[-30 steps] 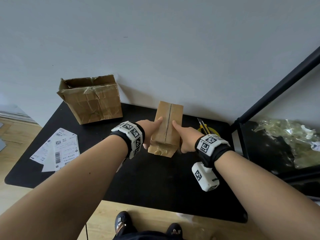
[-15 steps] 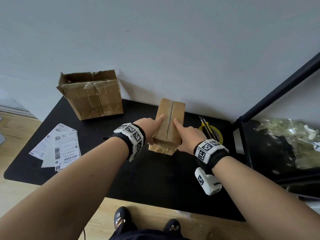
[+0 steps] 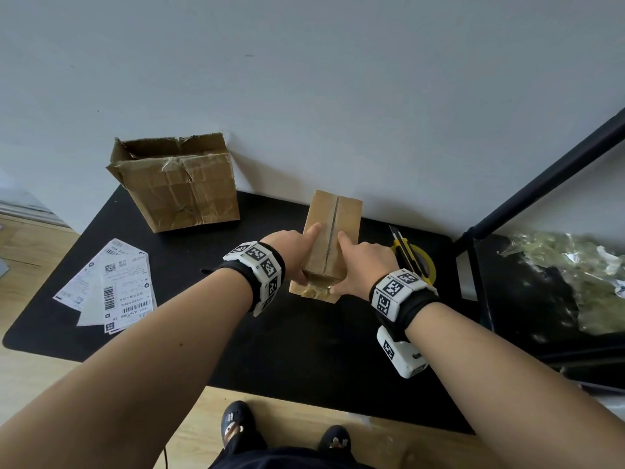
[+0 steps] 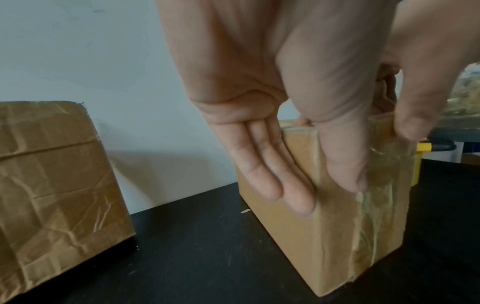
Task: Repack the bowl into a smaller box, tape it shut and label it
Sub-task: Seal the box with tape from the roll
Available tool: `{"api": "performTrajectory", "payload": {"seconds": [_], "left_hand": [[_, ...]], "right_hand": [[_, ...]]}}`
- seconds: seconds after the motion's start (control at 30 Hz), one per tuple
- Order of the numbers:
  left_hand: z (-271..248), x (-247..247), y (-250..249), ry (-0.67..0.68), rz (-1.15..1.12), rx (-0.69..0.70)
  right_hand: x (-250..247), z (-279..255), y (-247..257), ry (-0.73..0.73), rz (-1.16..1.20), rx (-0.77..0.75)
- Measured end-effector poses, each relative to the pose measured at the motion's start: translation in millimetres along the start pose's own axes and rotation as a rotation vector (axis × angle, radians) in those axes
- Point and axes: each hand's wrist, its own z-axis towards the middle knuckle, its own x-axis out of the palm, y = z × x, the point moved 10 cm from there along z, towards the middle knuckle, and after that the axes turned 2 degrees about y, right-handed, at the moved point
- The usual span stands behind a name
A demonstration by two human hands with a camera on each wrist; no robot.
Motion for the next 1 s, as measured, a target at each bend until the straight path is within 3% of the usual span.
{"api": "performTrajectory", "payload": {"seconds": [0.2,0.43,0.53,0.67,0.73,0.83,1.0], "left_hand": [[-6.1,-5.7,8.7,0.015,0.024,-0.023],[-8.0,-18.9,55.2,-0.048,0.08,-0.128],[-9.6,-13.5,81.7,-0.088,-0.164,-0.283],[-12.9,32.8,92.4,0.169,-0.539,-0.444],[-13.2,47.8,89.0,0.213,-0.715,-0.474],[-12.4,49.5,82.8,0.14,-0.917,-0.499],[-14.2,53.3,95.1,-0.15,-1.381,-0.608]], "right_hand": [[-11.7,6.1,-16.9,0.143,0.485,-0.046],[-29.9,18.3,-35.7,-0.178,0.496,0.018],[-32.0,33.5,-47.9,-0.175,0.466,0.093],[-15.0,52.3,-64.8,-0.037,0.548,0.189],[-1.3,58.4,-63.4,0.05,0.66,0.186],[5.5,64.4,-61.7,0.032,0.774,0.164],[11.7,64.4,-73.1,-0.005,0.918,0.2]]}}
